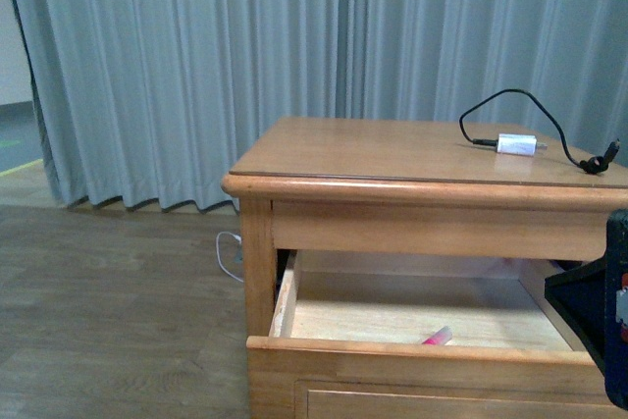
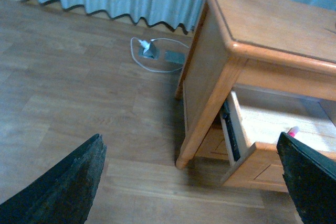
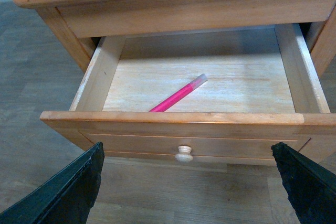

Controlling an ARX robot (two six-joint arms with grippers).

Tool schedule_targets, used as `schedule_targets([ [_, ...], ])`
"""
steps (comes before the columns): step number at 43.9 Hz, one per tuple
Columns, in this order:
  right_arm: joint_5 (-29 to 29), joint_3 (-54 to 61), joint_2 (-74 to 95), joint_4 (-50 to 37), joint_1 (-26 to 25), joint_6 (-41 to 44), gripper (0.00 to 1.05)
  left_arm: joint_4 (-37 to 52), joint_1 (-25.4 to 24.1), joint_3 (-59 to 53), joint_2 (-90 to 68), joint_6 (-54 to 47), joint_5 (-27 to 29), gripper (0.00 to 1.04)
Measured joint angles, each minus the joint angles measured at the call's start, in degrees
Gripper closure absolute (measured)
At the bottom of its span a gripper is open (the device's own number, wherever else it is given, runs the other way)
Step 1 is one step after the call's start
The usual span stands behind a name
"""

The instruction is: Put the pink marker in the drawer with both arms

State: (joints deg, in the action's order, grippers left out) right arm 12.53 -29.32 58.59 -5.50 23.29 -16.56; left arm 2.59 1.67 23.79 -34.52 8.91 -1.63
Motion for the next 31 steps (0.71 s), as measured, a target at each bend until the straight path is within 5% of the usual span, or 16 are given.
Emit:
schedule_targets([
  [11, 0.0, 0.0, 0.0, 0.0, 0.0, 0.0, 0.08, -3.3, -2.4, -5.1, 8.3, 2.9, 0.2, 0.07],
  [17, 0.0, 0.0, 0.0, 0.0, 0.0, 0.0, 0.08, 6.8, -1.9, -10.2, 11.0, -4.2, 1.5, 0.28],
  [31, 0.0, 0.0, 0.0, 0.0, 0.0, 0.0, 0.08, 7.9, -1.9, -16.9, 17.1, -8.1, 1.6, 0.91],
])
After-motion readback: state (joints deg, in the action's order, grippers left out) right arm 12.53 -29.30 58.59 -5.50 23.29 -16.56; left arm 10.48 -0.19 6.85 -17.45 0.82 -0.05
